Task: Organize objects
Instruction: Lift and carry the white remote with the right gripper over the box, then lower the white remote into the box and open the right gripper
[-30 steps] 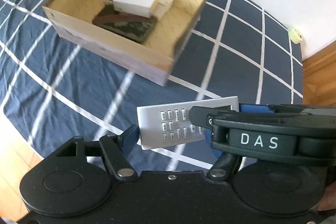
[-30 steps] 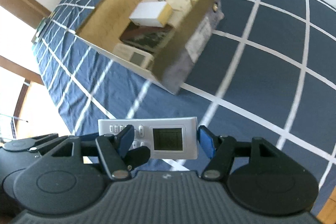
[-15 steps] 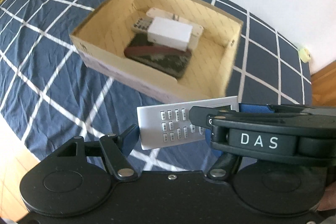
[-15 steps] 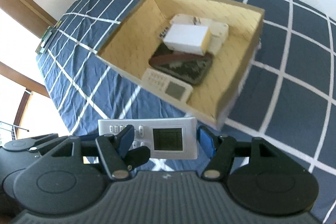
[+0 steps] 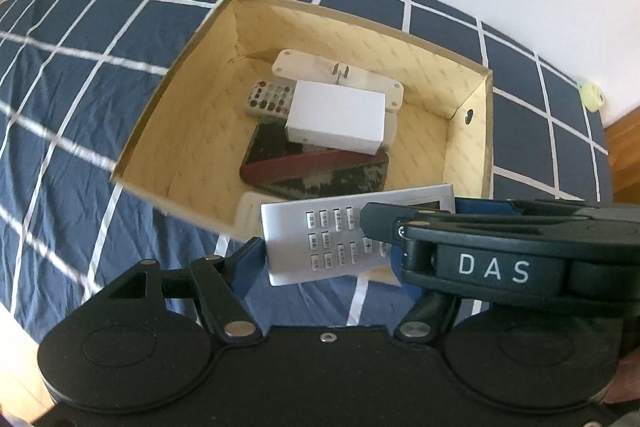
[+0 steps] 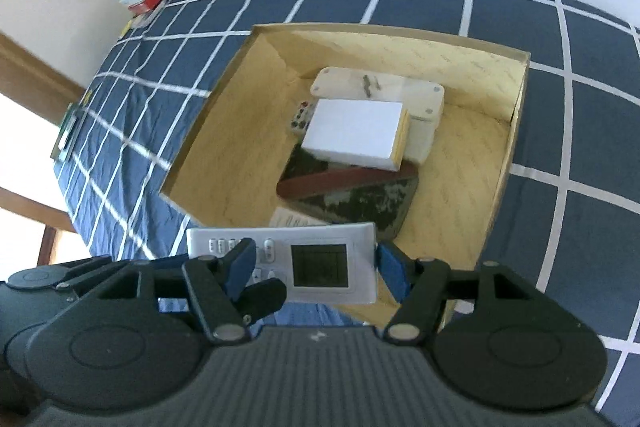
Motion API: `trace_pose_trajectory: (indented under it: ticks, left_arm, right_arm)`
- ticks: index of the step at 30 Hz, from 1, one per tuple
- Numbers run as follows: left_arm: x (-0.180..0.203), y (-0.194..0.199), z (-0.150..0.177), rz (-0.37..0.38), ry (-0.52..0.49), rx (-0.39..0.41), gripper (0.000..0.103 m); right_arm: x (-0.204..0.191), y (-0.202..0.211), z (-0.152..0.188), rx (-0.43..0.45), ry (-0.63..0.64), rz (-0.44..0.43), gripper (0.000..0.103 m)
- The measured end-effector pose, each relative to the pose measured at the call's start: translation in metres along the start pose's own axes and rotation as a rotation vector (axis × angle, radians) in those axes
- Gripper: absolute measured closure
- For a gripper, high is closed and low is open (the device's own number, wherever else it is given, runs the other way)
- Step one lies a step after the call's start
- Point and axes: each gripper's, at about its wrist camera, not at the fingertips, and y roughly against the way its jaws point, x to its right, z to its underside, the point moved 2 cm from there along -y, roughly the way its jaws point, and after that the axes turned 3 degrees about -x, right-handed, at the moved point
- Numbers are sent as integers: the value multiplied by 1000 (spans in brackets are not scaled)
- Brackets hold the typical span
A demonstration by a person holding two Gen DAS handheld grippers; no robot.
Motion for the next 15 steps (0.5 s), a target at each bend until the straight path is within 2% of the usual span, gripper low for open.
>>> trace_pose_trajectory:
  ticks: [15]
  left_arm:
    - [-18, -53, -41, 45, -129, -99, 35]
  right_arm:
    - [16, -51, -20, -8, -175, 45, 37]
